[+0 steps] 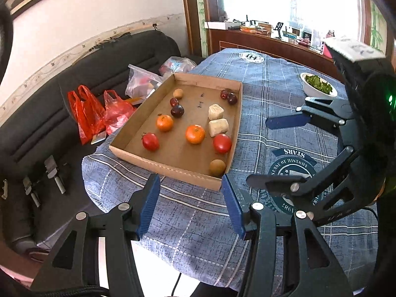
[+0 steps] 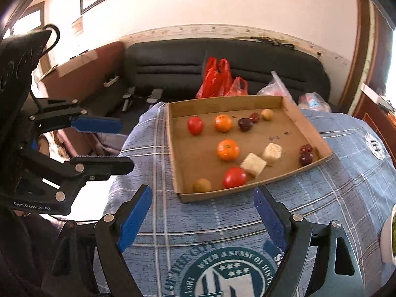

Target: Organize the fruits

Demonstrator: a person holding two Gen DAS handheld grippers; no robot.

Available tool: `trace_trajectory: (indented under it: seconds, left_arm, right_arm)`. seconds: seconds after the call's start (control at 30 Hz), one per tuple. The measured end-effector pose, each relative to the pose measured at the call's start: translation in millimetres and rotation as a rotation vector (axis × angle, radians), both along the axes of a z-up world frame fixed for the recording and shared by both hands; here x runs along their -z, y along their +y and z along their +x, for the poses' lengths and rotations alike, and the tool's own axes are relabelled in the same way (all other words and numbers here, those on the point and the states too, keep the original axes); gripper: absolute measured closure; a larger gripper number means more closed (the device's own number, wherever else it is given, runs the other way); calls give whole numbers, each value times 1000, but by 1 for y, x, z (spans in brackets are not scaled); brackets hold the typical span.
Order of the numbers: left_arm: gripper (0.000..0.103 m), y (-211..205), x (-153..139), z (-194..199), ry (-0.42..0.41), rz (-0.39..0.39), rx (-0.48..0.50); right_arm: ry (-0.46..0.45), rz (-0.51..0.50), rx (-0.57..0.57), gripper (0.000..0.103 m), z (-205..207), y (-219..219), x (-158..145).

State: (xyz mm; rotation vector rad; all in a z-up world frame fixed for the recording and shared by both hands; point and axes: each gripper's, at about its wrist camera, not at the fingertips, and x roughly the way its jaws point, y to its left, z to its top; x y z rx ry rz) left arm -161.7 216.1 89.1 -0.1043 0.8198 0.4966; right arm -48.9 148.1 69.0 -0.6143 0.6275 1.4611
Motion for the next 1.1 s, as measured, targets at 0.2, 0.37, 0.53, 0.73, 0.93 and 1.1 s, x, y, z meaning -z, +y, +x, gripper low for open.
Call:
trace_trajectory:
  seconds: [0.2, 0.37, 0.53, 0.73, 0.93, 1.1]
  left_arm:
    - [52, -4, -3, -5, -6, 18, 3]
    - [51, -5, -4, -9, -5, 30, -4]
    - [51, -5, -5, -12, -2, 33, -9]
    - [51, -5, -8, -15, -14, 47, -14]
    - [51, -4, -11, -19, -29, 56, -21]
    - [51, -3, -14, -23, -43, 57, -23]
  right_arm:
    - [-34, -29, -1, 18, -8, 1, 4]
    - [-43, -31, -6, 18, -11, 0, 3]
    - [-49, -32, -8, 18, -12, -2, 2]
    - [-65, -28, -12, 18, -14, -7, -3]
    - [-86, -33, -25, 18, -17, -10, -8]
    - [-94, -41, -35, 18, -19, -9, -8]
